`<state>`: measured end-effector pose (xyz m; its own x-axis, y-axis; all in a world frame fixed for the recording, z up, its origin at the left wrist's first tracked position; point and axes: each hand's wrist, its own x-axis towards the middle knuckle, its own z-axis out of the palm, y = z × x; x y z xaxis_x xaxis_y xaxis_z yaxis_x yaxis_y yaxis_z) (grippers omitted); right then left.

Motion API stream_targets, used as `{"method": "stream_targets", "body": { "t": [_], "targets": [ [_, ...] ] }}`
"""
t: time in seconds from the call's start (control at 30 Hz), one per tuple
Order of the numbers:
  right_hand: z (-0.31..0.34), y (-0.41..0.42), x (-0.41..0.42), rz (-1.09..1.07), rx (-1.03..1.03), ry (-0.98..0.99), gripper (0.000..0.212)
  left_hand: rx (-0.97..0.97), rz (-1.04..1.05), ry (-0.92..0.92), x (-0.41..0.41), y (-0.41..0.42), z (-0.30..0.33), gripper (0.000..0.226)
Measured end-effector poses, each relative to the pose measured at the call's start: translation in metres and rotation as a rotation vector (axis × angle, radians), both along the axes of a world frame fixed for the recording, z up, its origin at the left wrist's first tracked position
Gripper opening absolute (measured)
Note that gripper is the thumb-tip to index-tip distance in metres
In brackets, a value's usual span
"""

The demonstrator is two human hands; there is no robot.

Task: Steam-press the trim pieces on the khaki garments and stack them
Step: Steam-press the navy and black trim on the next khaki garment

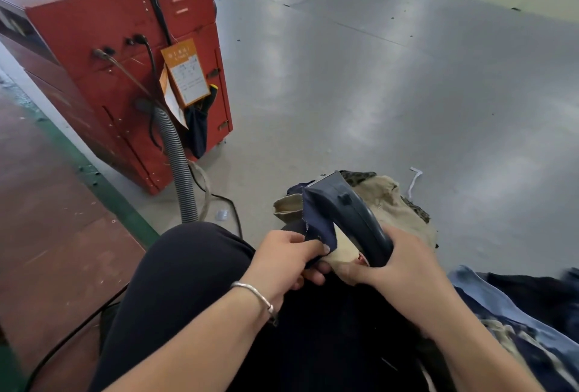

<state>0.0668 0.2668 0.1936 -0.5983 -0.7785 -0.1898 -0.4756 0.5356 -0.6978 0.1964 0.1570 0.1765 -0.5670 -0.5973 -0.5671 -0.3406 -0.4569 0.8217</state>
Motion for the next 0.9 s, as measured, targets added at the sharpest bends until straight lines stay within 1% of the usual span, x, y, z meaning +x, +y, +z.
{"method": "stream_targets", "body": {
  "t": [0.1,0.2,0.27,0.33,0.4,0.47,0.53,0.6,0.63,0.67,0.7,0.73,0.8,0.9],
  "targets": [
    [0.009,0.005,-0.013,-0.054,-0.034,-0.010,0.037,-0.053,0.015,0.090,0.026,0.007,0.003,0.011],
    [0.016,0.010,-0.031,-0.134,-0.042,-0.016,0.037,-0.074,0.028,0.167,0.073,0.016,0.013,0.016],
    [0.015,0.011,-0.035,-0.146,-0.018,-0.015,0.036,-0.119,0.052,0.135,0.107,0.015,0.018,0.020],
    [0.012,0.011,-0.029,-0.114,0.030,-0.033,0.032,-0.213,0.134,0.066,0.135,0.009,0.016,0.014],
    [0.008,0.009,-0.020,-0.066,0.064,-0.040,0.030,-0.282,0.226,-0.001,0.156,0.003,0.010,0.016],
    [0.007,0.008,-0.010,-0.021,0.065,-0.017,0.032,-0.212,0.258,-0.025,0.162,0.005,0.003,0.018],
    [0.008,0.006,-0.004,-0.006,0.055,0.019,0.030,-0.112,0.201,0.013,0.160,0.014,-0.003,0.015],
    [0.009,0.004,-0.001,-0.008,0.061,0.061,0.030,-0.127,0.196,0.062,0.160,0.019,-0.003,0.004],
    [0.010,0.003,0.000,-0.008,0.072,0.075,0.031,-0.183,0.218,0.085,0.162,0.018,-0.002,0.007],
    [0.010,0.001,0.002,-0.005,0.085,0.082,0.033,-0.230,0.245,0.125,0.164,0.013,-0.001,0.015],
    [0.010,-0.001,0.005,0.001,0.098,0.081,0.033,-0.221,0.273,0.210,0.165,0.006,0.001,0.021],
    [0.011,-0.003,0.009,0.011,0.106,0.073,0.033,-0.164,0.297,0.319,0.164,-0.003,0.006,0.025],
    [0.014,-0.010,0.017,0.044,0.114,0.054,0.032,-0.081,0.285,0.538,0.156,-0.020,0.020,0.027],
    [0.018,-0.015,0.026,0.079,0.122,0.078,0.034,-0.137,0.265,0.791,0.146,-0.038,0.041,0.026]
  ]
}}
